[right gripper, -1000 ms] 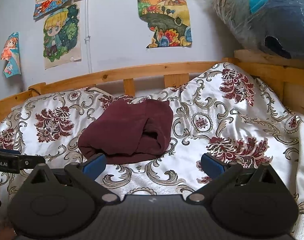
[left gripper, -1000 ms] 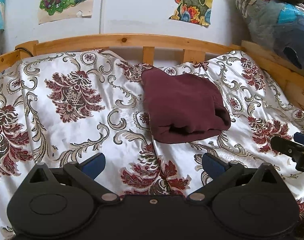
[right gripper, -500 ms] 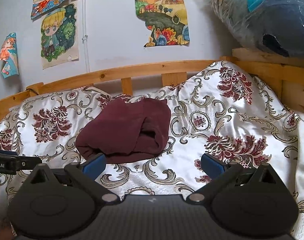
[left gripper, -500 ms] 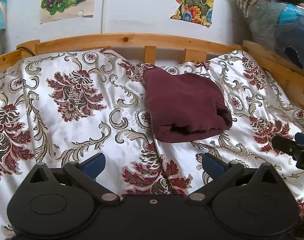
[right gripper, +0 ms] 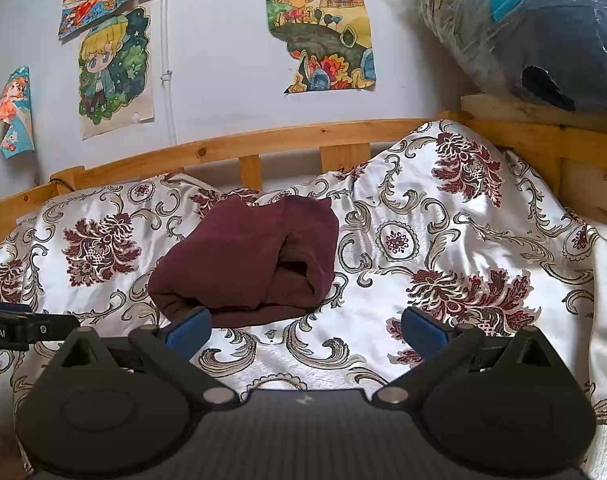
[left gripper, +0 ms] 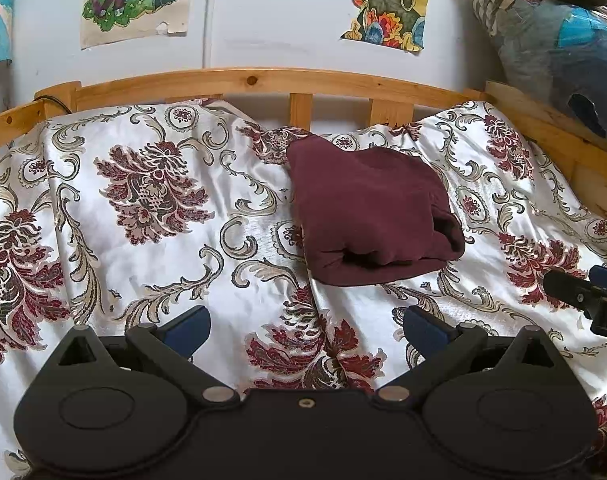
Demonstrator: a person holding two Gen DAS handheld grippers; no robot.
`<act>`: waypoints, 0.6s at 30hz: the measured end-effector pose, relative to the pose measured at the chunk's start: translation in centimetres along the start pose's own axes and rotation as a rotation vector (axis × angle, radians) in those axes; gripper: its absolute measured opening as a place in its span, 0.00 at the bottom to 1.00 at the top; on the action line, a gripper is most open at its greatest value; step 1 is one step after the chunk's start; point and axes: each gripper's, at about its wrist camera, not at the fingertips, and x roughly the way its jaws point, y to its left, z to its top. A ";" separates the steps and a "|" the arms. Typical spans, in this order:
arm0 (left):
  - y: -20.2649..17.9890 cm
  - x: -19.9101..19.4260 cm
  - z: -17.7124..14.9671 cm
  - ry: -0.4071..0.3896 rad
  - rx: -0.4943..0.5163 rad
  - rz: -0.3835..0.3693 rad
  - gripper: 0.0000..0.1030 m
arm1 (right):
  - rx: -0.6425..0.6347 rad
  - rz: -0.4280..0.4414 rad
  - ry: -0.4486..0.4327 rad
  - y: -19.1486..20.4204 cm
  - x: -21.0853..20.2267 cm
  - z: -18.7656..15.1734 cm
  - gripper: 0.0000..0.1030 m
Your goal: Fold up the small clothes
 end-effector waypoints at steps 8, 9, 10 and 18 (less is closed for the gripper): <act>0.1 0.0 0.0 0.000 -0.002 -0.004 0.99 | 0.000 0.001 0.001 -0.1 0.0 0.0 1.00; 0.1 0.0 0.0 0.000 -0.002 -0.004 0.99 | 0.000 0.000 0.000 -0.1 0.0 0.0 1.00; 0.1 0.0 0.0 0.000 -0.001 -0.002 0.99 | 0.001 0.001 0.000 -0.1 0.0 0.0 1.00; 0.1 0.0 0.1 0.001 -0.003 -0.001 0.99 | 0.000 0.001 0.000 -0.1 0.0 0.0 1.00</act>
